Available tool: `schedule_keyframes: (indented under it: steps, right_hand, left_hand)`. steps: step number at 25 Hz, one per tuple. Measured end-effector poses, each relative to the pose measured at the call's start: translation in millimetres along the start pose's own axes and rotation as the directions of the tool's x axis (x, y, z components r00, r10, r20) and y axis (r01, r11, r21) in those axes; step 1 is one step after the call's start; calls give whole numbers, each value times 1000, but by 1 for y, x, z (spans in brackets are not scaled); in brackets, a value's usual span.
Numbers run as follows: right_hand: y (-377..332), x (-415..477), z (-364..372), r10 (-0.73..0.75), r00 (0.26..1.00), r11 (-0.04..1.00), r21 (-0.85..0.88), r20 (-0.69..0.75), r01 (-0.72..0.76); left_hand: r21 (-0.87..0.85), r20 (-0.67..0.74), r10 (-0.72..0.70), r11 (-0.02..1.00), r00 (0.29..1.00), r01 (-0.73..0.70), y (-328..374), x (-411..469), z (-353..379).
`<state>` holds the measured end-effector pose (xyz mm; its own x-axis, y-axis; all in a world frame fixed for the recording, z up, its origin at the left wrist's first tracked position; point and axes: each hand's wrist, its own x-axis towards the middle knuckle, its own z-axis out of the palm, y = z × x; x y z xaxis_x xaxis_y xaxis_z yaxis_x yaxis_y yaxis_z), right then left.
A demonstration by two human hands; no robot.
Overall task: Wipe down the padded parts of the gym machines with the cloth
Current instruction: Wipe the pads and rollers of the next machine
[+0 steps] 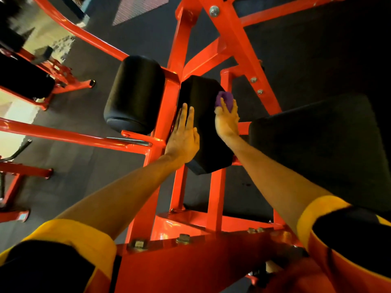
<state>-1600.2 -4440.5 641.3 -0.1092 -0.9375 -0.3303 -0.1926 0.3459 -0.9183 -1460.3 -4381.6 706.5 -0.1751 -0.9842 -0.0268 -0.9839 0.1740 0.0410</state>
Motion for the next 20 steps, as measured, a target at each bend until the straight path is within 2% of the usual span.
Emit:
schedule_keyframes:
  steps: [3,5,6,7,9,11,13,15,17,19,20]
  right_hand:
    - [-8,-37,6,-211,974,969,-115,78,219]
    - [19,-66,8,-369,928,919,-125,57,374]
    - [37,-70,7,-399,916,908,-123,36,401]
    - [52,-66,4,-364,931,925,-110,14,363]
    - [63,-41,0,-116,993,993,5,-10,116]
    - [52,1,-6,106,994,984,149,-21,-101]
    - [32,42,-11,173,985,977,134,-26,-168]
    - [5,54,-11,74,997,997,-16,-35,-74]
    - [-8,36,-5,-167,986,980,-119,-31,162]
    - [10,9,-4,-360,933,929,-98,-12,357]
    - [27,-2,-5,-404,915,913,-65,6,403]
  left_hand:
    - [44,16,38,998,999,-39,0,1,-2]
    - [137,40,49,989,998,-54,-1,2,-3]
    - [186,51,34,982,998,-43,0,4,-3]
    - [242,69,16,970,998,-32,3,6,-4]
    - [351,103,-2,936,995,-35,6,8,-4]
    - [417,125,9,907,992,-61,11,14,-8]
    - [446,140,9,892,990,-71,15,18,-12]
    - [474,150,8,877,989,-79,20,27,-13]
    - [455,129,18,887,991,-76,27,46,-13]
    - [446,143,-4,893,990,-61,35,70,-11]
    - [465,157,-14,883,988,-61,38,81,-9]
